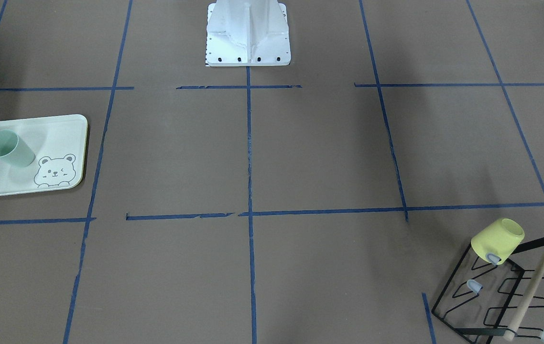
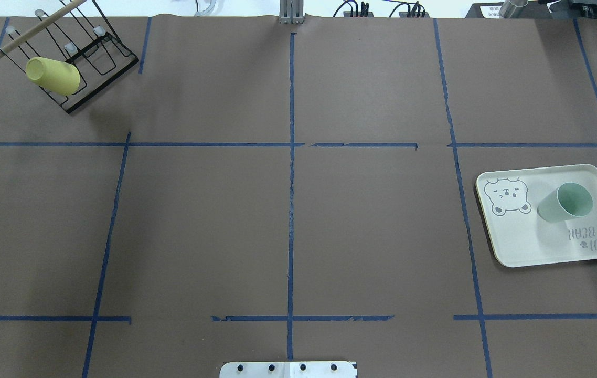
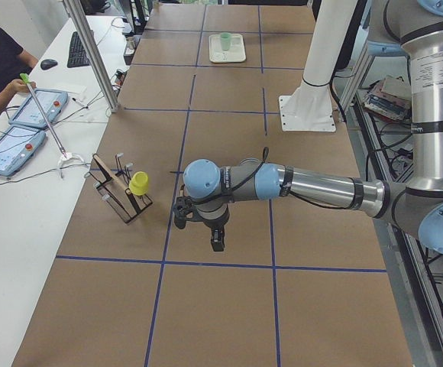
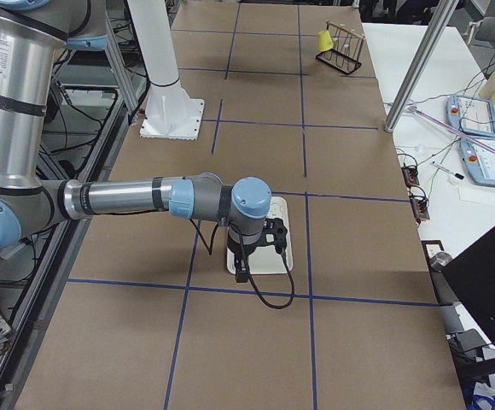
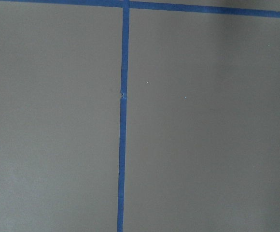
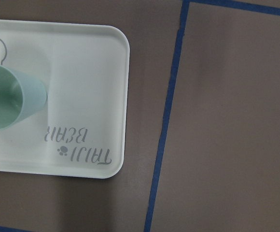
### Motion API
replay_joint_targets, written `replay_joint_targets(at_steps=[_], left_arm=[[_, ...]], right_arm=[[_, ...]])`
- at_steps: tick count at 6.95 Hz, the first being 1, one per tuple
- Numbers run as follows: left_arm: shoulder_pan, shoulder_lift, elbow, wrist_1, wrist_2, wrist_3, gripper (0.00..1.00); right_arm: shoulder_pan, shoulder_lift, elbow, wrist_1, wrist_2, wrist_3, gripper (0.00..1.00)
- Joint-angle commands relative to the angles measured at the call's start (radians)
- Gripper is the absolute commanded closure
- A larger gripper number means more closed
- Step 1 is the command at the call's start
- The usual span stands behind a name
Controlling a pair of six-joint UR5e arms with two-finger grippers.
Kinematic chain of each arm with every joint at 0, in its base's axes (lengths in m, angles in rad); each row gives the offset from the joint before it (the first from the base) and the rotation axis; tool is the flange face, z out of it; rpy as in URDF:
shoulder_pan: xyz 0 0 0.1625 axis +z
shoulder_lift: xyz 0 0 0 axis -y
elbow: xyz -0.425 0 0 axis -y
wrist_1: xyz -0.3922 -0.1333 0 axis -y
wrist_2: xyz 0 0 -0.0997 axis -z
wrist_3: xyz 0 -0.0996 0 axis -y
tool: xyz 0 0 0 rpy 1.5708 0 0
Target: Left arm grabs green cup and hands to right arm on tray
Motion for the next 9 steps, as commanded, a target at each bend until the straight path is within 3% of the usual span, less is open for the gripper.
replay_joint_targets(at_steps=[1, 7, 9], left_arm=[[-0.011, -0.007, 0.012, -0.005, -0.001, -0.007, 0.0], [-0.006, -0.114, 0.095, -0.005, -0.001, -0.007, 0.0], [-0.008, -0.115, 0.082, -0.005, -0.004, -0.003, 0.0]], right_arm=[[0.0, 0.0, 0.006, 0.001, 0.014, 0.001, 0.0], [0.0, -0.001, 0.037, 0.001, 0.012, 0.0, 0.0], [0.0, 0.009, 0.036, 0.001, 0.011, 0.005, 0.0]])
